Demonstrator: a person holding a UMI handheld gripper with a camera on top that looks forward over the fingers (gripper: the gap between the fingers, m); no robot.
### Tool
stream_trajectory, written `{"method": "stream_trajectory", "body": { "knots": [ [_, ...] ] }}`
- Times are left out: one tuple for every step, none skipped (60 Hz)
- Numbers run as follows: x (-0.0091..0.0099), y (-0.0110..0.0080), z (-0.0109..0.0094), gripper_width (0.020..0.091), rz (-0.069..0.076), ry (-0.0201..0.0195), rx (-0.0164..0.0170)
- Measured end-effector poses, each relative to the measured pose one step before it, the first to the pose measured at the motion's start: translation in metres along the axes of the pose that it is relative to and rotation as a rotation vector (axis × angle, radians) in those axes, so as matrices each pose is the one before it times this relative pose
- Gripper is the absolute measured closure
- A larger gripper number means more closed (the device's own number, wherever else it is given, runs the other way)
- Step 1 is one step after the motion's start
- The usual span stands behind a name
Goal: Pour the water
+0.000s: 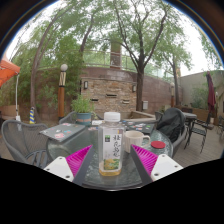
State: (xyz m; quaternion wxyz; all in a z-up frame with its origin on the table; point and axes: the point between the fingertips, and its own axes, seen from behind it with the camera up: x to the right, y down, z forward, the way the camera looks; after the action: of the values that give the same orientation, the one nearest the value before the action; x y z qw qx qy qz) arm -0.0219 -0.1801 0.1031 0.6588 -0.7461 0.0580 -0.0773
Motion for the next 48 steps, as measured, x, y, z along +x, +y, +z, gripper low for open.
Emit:
{"method": "stream_trajectory", "body": {
  "knots": [
    [-0.00015, 0.001, 0.00456, 0.0268, 0.0058, -0.00131, -0.00234],
    [-0.00053, 0.00046, 0.0044, 0.0268, 0.0048, -0.00317, -0.00054],
    [-0.00074, 0.0003, 0.00426, 0.0269, 0.003, -0.00337, 0.00143],
    [-0.00082, 0.00046, 0.00442, 0.0269, 0.0017, -0.0027, 0.00234],
    [-0.00032, 0.00017, 0.00427, 0.0269, 0.0002, -0.0016, 0.00146],
    [-0.00044, 0.00024, 0.00418, 0.0269, -0.002, -0.00163, 0.00069],
    [-0.00086, 0.00013, 0.00407, 0.0268, -0.0037, -0.00172, 0.00099],
    [0.00023, -0.00031, 0.00416, 0.0268, -0.0041, -0.00172, 0.00225],
    [0.00033, -0.00091, 0.00419, 0.0267, -0.0041, 0.00015, 0.00433],
    [0.00106, -0.00039, 0.00388, 0.0266, -0.0041, 0.00285, 0.00446],
    [0.00085, -0.00057, 0.00375, 0.0266, -0.0038, 0.00408, 0.0032],
    [0.00046, -0.00007, 0.00356, 0.0266, -0.0029, 0.00347, 0.00102],
    [0.00101, -0.00008, 0.00357, 0.0265, -0.0012, 0.0043, -0.00013],
    [0.00035, 0.00018, 0.0037, 0.0265, -0.0006, 0.00485, 0.00028],
    [0.0005, -0.00032, 0.00391, 0.0264, -0.0014, 0.00584, 0.00237],
    [-0.00164, 0.00007, 0.00421, 0.0266, 0.0011, 0.00625, 0.00454],
    [-0.00068, 0.00024, 0.00201, 0.0274, -0.0018, 0.00183, 0.00105],
    [-0.00189, 0.0014, 0.00315, 0.0307, -0.0013, -0.00212, -0.00154],
    [-0.00145, 0.00259, 0.00291, 0.0377, 0.0011, 0.0006, -0.00631],
    [0.00415, 0.0054, 0.00518, 0.0469, 0.0024, 0.00378, -0.01159],
    [-0.00296, 0.00038, -0.0001, 0.0472, 0.0041, 0.00331, -0.00035],
    [0.00065, -0.00288, 0.00179, 0.0473, 0.0099, 0.00574, 0.01827],
    [-0.00003, -0.00138, 0.00097, 0.0477, 0.0086, 0.00326, 0.01285],
    [-0.00057, 0.00167, 0.00074, 0.0491, 0.0029, 0.0013, 0.00026],
    [0.00407, -0.00187, -0.00259, 0.0497, -0.0044, 0.00241, -0.00729],
    [-0.00216, 0.00288, 0.00234, 0.0497, -0.0086, 0.00267, -0.00261],
    [0.00031, 0.0015, -0.00065, 0.0499, -0.0039, 0.00266, -0.00787],
    [-0.00044, 0.00156, -0.00042, 0.0499, -0.0008, 0.00089, -0.01205],
    [-0.0006, 0.00062, 0.00017, 0.0499, -0.0005, 0.00086, -0.01116],
    [0.00173, 0.00036, -0.00039, 0.0499, -0.0019, 0.00144, -0.00883],
    [-0.00008, 0.00142, 0.00035, 0.0499, -0.0034, 0.00026, -0.0129],
    [-0.00064, 0.0003, 0.00076, 0.0499, -0.0041, -0.00081, -0.00941],
    [-0.0013, -0.00021, 0.00089, 0.0498, -0.0045, -0.00201, -0.00751],
    [-0.00115, -0.00069, 0.00064, 0.0498, -0.006, -0.00244, -0.00418],
    [-0.00113, -0.00134, 0.00045, 0.0498, -0.0064, -0.0016, -0.00216],
    [-0.00427, -0.00111, -0.00306, 0.0502, -0.0071, 0.00221, 0.00012],
    [-0.00087, -0.00133, 0.00062, 0.0518, -0.009, -0.00051, 0.00185],
    [-0.00096, -0.00108, 0.00027, 0.052, -0.0091, -0.00096, 0.00295],
    [-0.00157, -0.00152, -0.00012, 0.0524, -0.0082, -0.00009, 0.00345],
    [-0.00061, 0.00097, 0.00126, 0.0549, -0.0088, -0.00084, 0.00357],
    [0.00736, 0.00281, 0.00485, 0.0549, -0.0058, -0.0055, 0.00897],
    [-0.00056, -0.0008, 0.00035, 0.0562, -0.0057, 0.00119, 0.0018],
    [-0.00058, -0.00103, 0.0004, 0.0577, -0.0086, 0.00142, 0.0029],
    [-0.00094, -0.00141, 0.00056, 0.0576, -0.0074, 0.00024, 0.00136],
    [-0.00192, -0.00055, 0.00087, 0.0602, -0.0047, -0.0035, -0.00022],
    [-0.00354, -0.00102, 0.0015, 0.0612, 0.0006, -0.00976, -0.00105],
    [-0.00414, -0.00061, 0.00116, 0.0611, 0.0057, -0.01229, 0.00017],
    [-0.00464, -0.00196, 0.00149, 0.0612, 0.0117, -0.01531, 0.00181]
  ]
}}
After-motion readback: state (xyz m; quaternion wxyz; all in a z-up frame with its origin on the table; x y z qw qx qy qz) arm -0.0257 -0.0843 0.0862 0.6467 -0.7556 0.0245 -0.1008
